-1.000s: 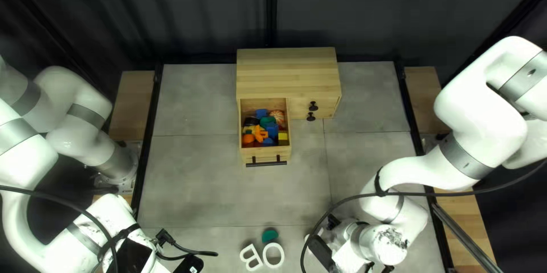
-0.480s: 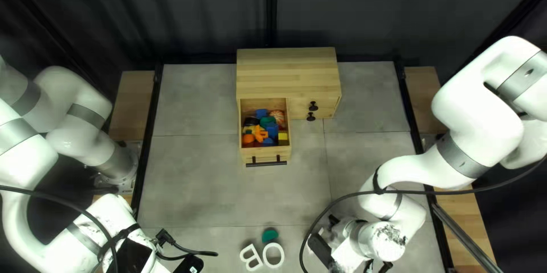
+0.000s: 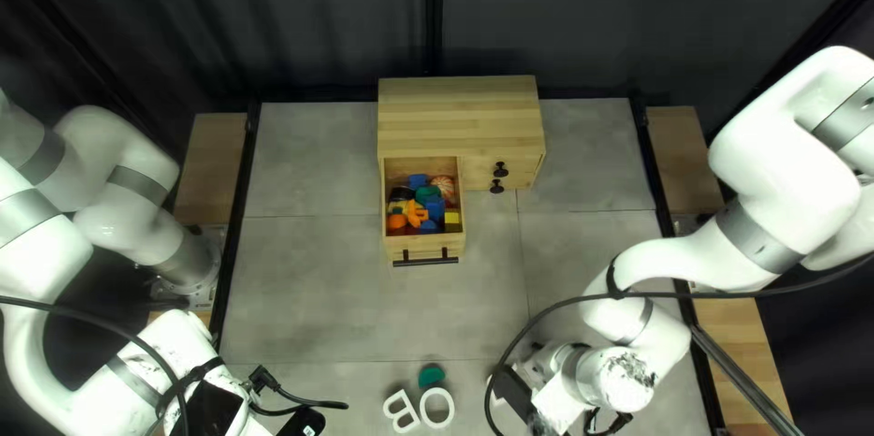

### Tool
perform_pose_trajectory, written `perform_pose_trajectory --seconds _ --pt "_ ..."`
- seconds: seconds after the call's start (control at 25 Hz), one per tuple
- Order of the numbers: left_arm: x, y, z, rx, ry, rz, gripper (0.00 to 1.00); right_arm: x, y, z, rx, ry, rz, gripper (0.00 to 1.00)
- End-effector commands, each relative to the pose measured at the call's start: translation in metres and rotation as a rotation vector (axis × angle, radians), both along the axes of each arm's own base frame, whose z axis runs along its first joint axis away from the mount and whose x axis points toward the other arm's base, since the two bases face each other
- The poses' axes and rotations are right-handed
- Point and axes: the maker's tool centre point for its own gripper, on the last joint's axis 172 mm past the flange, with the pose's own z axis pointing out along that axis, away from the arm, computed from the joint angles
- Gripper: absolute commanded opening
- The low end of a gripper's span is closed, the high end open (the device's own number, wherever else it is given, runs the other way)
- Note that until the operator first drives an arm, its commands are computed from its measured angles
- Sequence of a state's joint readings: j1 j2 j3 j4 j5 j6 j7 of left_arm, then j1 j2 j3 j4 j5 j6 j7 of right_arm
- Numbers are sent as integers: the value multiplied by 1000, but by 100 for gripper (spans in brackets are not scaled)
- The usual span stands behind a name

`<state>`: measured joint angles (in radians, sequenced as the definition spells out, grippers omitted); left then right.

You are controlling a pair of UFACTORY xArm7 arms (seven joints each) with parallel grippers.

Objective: Open drawers and place objects into drawer and close

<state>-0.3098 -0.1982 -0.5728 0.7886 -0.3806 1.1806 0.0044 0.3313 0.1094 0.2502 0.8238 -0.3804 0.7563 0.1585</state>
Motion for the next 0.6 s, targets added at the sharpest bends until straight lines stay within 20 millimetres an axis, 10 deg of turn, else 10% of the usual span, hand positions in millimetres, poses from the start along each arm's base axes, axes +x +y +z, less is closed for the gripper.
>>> perform_pose_trajectory --seconds 0.04,0.6 --pt "0 0 0 0 0 0 100 2 -8 5 -6 7 2 100" --pt "0 0 0 0 0 0 100 -4 10 -10 85 153 65 100"
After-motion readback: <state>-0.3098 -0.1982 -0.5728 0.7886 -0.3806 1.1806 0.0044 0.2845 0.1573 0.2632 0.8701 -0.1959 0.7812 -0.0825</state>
